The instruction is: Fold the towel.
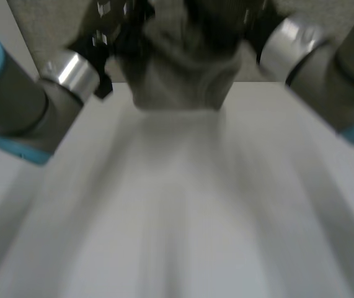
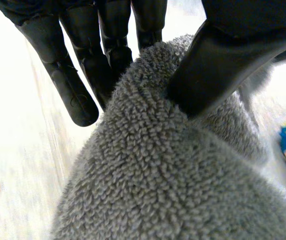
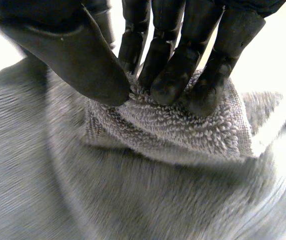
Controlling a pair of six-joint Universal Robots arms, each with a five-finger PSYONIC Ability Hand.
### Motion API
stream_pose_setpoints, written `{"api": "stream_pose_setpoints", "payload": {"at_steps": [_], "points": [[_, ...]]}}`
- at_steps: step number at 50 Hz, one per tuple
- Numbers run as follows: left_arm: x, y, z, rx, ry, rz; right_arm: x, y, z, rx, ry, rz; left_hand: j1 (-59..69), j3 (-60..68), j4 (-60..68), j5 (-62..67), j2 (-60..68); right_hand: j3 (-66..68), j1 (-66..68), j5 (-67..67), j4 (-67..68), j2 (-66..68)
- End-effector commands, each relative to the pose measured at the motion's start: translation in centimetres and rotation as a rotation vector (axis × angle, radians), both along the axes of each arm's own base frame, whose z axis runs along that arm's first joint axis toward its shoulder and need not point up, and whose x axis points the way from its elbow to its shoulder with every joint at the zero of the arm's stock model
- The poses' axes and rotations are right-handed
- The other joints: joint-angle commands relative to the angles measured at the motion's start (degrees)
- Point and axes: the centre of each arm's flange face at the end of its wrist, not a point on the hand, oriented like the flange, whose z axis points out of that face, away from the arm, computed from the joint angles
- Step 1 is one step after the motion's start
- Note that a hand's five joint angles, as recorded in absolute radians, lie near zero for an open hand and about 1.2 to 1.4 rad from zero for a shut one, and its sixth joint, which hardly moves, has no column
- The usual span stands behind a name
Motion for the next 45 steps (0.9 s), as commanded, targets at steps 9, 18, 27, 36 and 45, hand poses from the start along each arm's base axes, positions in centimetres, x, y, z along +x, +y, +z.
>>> {"api": "stream_pose_setpoints", "payload": {"at_steps": [9, 18, 27, 36, 45], "points": [[1.3, 4.4, -13.1, 0.326, -0.217, -0.157, -3.2, 4.0, -15.4, 0.200, 0.546, -0.086, -39.79, -40.90, -43.43, -39.76, -39.59, 3.59, 4.15, 3.84, 3.44, 5.79], [3.2, 3.2, -12.0, 0.275, -0.326, -0.075, -3.7, 3.7, -14.7, 0.216, 0.526, -0.149, -42.14, -43.26, -45.78, -42.12, -41.95, -66.41, -65.85, -66.16, -66.56, -64.21], [3.0, 2.0, -9.7, 0.200, -0.311, -0.059, -4.5, 2.9, -14.2, 0.388, 0.360, -0.263, -42.14, -43.26, -45.78, -42.12, -41.95, -66.41, -65.85, -66.16, -66.56, -64.21], [0.2, 0.7, -9.9, 0.232, -0.337, -0.127, -8.5, 0.7, -16.4, 0.717, 0.127, -0.415, -41.30, -42.42, -44.94, -41.28, -41.11, -66.41, -65.85, -66.16, -66.56, -64.21], [-2.8, 0.1, -13.4, 0.345, -0.446, -0.259, -10.5, 2.6, -19.3, 0.844, 0.128, -0.467, -41.47, -42.59, -45.11, -41.45, -41.27, -66.41, -65.85, -66.16, -66.56, -64.21]]}}
